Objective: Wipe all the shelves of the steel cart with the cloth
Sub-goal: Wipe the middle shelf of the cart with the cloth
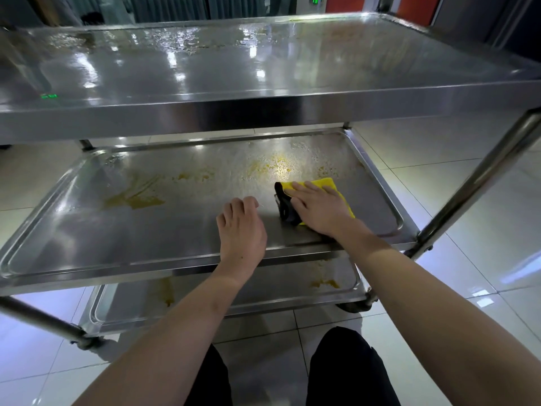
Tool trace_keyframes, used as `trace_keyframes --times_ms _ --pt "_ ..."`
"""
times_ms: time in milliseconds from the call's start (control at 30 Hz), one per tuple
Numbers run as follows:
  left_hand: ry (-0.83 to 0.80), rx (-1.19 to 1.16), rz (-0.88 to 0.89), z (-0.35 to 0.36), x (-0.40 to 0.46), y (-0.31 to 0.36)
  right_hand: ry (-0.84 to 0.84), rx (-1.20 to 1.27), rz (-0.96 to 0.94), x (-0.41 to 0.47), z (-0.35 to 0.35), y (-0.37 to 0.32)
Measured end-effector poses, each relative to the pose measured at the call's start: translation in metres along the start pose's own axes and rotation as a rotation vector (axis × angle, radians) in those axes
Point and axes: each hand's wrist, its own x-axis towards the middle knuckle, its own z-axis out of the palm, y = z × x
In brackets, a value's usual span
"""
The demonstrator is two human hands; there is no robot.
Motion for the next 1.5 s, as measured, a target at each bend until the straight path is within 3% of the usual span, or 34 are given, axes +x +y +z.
trace_keyframes --times_ms 300,500,800,1233,1500 --pt "-0.010 0.014 -0.009 0.000 0.000 0.001 0.031 -0.017 0.137 -0.011 -0.017 0.075" --pt "-0.004 0.036 0.010 0.000 0.000 0.005 0.047 -0.046 0.142 -0.008 -0.012 0.061" --pt "-0.011 0.038 0.016 -0.003 -0.001 0.004 0.017 -0.026 0.021 0.005 0.002 -0.027" --pt "-0.039 0.038 0.000 -0.005 0.000 0.005 0.057 0.008 0.190 -0.006 -0.012 0.057" --pt "-0.034 0.039 0.009 -0.006 -0.001 0.007 0.060 -0.034 0.174 0.005 -0.007 0.027"
